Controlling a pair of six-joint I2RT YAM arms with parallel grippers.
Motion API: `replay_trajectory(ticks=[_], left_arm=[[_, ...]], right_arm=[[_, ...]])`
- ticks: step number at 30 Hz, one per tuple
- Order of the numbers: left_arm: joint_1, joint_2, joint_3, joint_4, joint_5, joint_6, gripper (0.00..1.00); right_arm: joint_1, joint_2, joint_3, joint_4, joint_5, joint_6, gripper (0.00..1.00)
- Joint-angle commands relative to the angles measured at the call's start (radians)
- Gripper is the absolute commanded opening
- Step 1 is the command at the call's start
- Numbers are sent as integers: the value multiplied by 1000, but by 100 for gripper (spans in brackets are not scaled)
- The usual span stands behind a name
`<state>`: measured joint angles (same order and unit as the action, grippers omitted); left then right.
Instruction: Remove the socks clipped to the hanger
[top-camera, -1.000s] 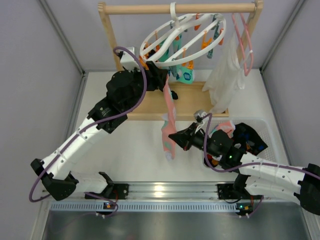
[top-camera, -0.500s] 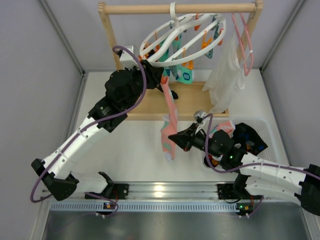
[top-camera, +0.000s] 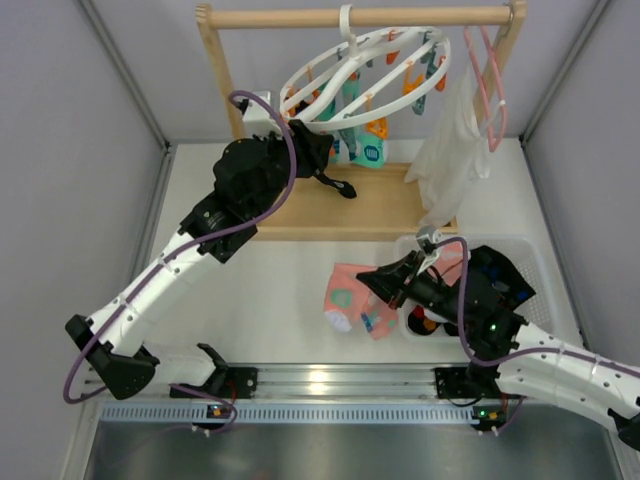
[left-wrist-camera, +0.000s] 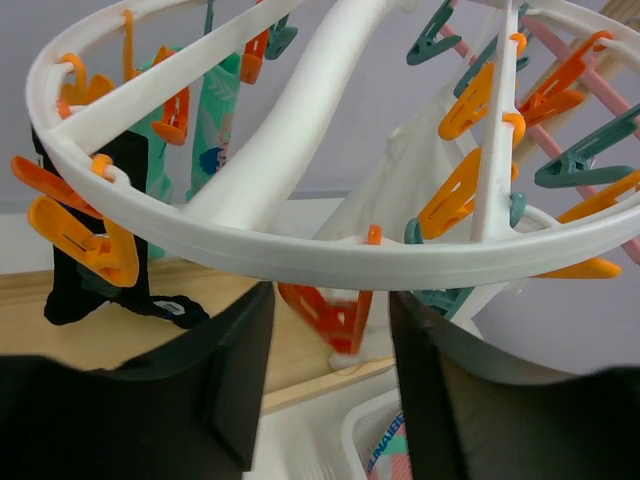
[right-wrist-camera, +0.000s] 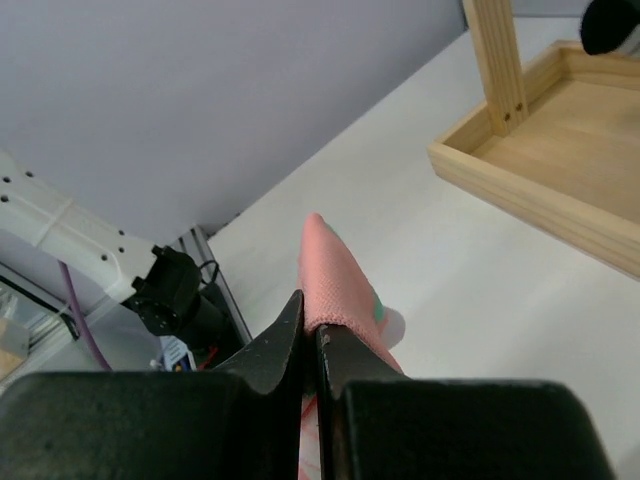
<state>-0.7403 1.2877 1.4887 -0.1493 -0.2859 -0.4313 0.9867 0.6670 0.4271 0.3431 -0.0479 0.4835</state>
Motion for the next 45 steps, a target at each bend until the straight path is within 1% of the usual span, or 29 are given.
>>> replay_trajectory(ticks=[1, 2, 3, 4, 5, 6, 7, 9, 11, 15, 16, 18, 19, 25, 27, 28, 34, 35, 36, 37, 38, 40, 41, 42, 45], left_arm=[[2, -7, -18, 53, 27, -12, 59], [2, -13, -24, 53, 28, -14, 62], [2, -19, -30, 53, 36, -15, 67], [2, -28, -41, 51, 40, -18, 71], [2, -36, -48, 53, 42, -18, 75], [2, -39, -53, 53, 44, -20, 80], [2, -45, -65, 51, 47, -21, 86], [2, -63, -77, 51, 50, -24, 90], [2, -85, -102, 53, 51, -29, 98], [2, -134, -160, 53, 44, -40, 98], [2, -143, -172, 50, 42, -41, 98], [2, -174, -212, 45, 36, -44, 98], [2, -186, -226, 37, 31, -50, 98], [2, -246, -294, -6, 13, -67, 98], [2, -263, -307, -24, 2, -69, 98], [2, -280, -323, -33, -1, -70, 98], [2, -341, -370, -78, -13, -72, 98], [2, -347, -377, -87, -13, -72, 98], [2, -356, -378, -94, -12, -70, 98], [2, -358, -378, -117, -13, -67, 98], [2, -361, -378, -127, -9, -64, 98], [2, -366, -377, -148, -9, -60, 98], [2, -367, -375, -171, -16, -58, 98], [2, -372, -372, -186, -22, -58, 98], [2, -381, -357, -254, -74, -64, 98]], right_arm=[[15, -99, 88, -195, 81, -46, 0], [13, -116, 102, -308, 112, -52, 0], [15, -135, 116, -343, 147, -54, 0], [13, -167, 145, -421, 227, -46, 0], [15, -184, 157, -467, 264, -43, 0], [13, -214, 170, -552, 296, -37, 0], [15, -227, 195, -593, 366, -19, 0], [15, -259, 217, -683, 423, -2, 0], [13, -277, 239, -728, 499, 24, 0], [15, -319, 249, -815, 627, 78, 0], [13, -332, 249, -860, 702, 110, 0], [13, -357, 245, -894, 765, 136, 0], [15, -362, 239, -926, 831, 159, 0], [13, -345, 239, -1052, 1071, 268, 0], [13, -327, 243, -1110, 1102, 288, 0], [13, -317, 252, -1130, 1137, 323, 0], [7, -213, 257, -1164, 1132, 359, 1], [3, -202, 260, -1162, 1126, 360, 14], [-6, -189, 265, -1162, 1126, 366, 31], [-8, -182, 269, -1161, 1126, 368, 42], [-14, -181, 272, -1161, 1126, 368, 55], [-23, -173, 292, -1184, 1137, 378, 72], [-31, -170, 306, -1210, 1146, 392, 94], [-43, -165, 338, -1233, 1169, 415, 99], [-56, -167, 412, -1288, 1213, 405, 99]])
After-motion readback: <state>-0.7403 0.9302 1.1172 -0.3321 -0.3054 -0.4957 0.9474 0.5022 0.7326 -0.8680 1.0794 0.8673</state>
